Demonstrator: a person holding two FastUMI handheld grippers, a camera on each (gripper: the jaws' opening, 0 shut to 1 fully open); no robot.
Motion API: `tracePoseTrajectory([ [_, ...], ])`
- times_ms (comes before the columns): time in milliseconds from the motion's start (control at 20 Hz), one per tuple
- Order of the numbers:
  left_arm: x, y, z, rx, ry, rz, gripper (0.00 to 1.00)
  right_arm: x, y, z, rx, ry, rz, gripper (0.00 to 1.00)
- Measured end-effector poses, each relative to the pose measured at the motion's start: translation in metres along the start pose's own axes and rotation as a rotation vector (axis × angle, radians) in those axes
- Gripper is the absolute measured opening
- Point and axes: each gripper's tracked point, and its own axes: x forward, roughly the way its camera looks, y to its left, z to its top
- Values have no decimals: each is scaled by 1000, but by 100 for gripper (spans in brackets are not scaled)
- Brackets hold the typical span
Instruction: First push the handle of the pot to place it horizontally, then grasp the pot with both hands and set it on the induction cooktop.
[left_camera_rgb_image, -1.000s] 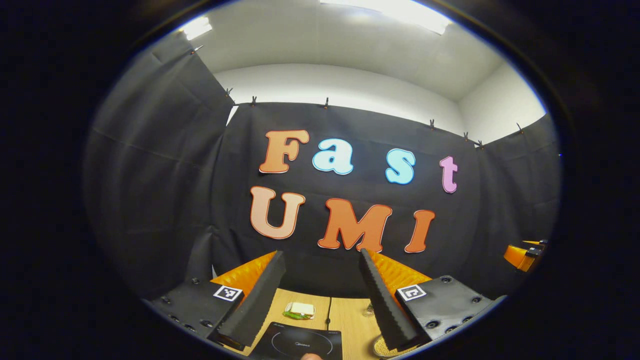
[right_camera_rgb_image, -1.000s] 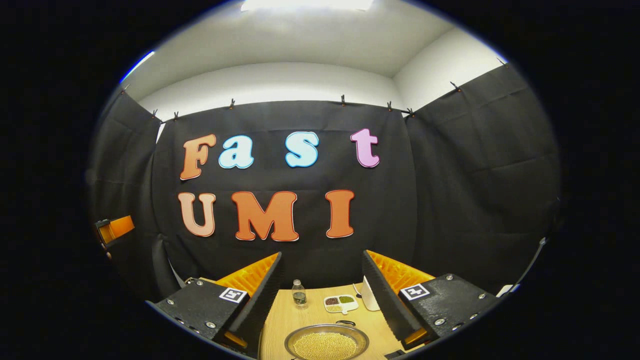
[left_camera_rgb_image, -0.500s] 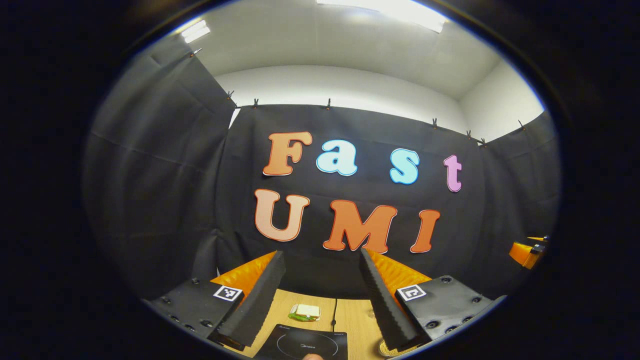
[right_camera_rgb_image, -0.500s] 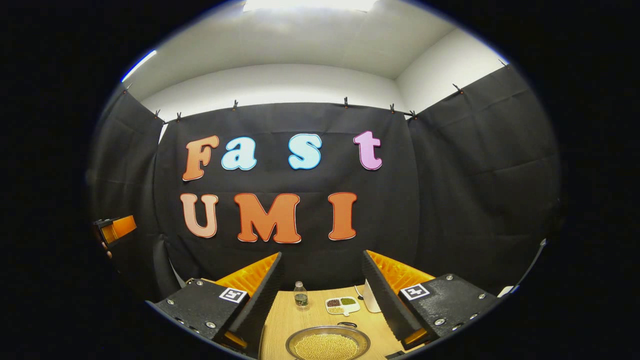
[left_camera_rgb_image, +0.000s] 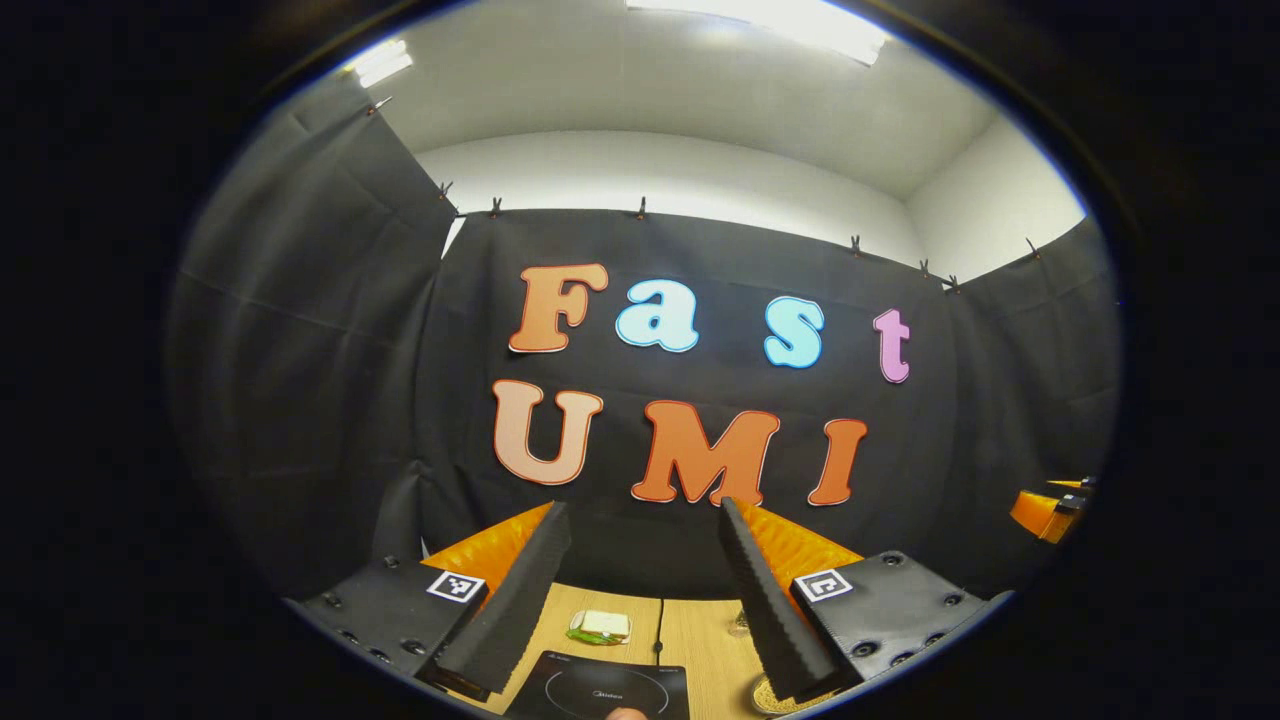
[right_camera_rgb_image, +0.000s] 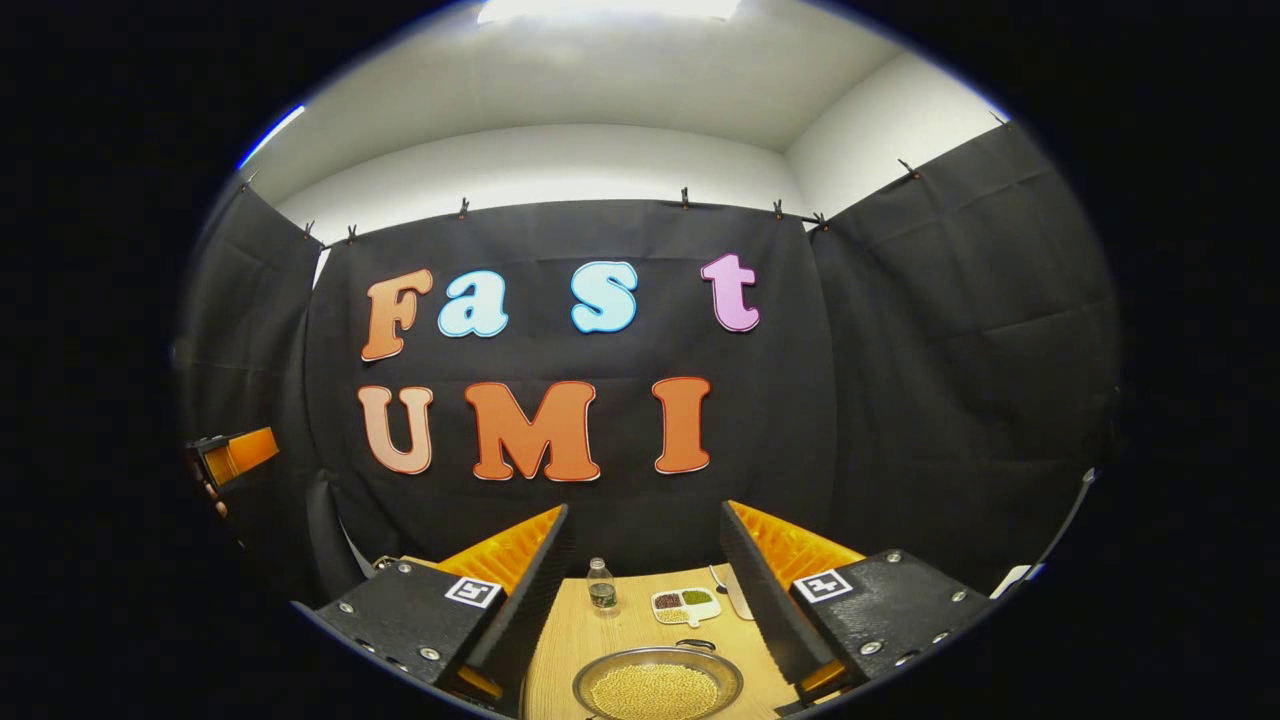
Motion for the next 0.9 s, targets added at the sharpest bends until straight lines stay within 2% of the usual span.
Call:
tracePoseTrajectory([
  [50, 2, 0, -2, 2, 1, -1, 97, 1, -1, -2, -1, 4, 1, 88],
  [150, 1, -1, -3, 7, 3, -2, 97, 0, 1, -6, -1, 15, 10, 77],
  [200, 2, -1, -3, 9, 4, -2, 97, 1, 2, -8, 0, 19, 15, 77],
  [250, 1, -1, -3, 9, 6, -2, 97, 1, 4, -9, 2, 22, 22, 71],
  [300, 2, -1, -4, 9, 8, -1, 97, 1, 6, -9, 4, 25, 28, 69],
  [350, 2, 0, -6, 7, 11, 0, 97, 1, 6, -11, 5, 27, 32, 61],
  [400, 2, 1, -6, 5, 13, 2, 97, 2, 6, -12, 5, 30, 34, 61],
  [500, 2, 4, -7, 0, 16, 7, 97, 2, 6, -17, 2, 38, 37, 43],
  [550, 2, 4, -8, -2, 18, 9, 97, 1, 7, -20, 1, 44, 39, 39],
  [600, 2, 4, -9, -3, 20, 11, 97, 1, 7, -22, 4, 50, 42, 25],
  [650, 2, 5, -10, -4, 22, 13, 97, 1, 8, -25, 10, 58, 49, 25],
  [700, 1, 6, -11, -3, 25, 13, 97, 2, 9, -29, 17, 66, 55, 16],
  [800, 2, 6, -14, -2, 32, 11, 97, 0, 9, -36, 21, 84, 58, 6],
  [900, 1, 7, -15, 1, 35, 12, 97, 2, 8, -47, 18, 108, 58, 0],
])
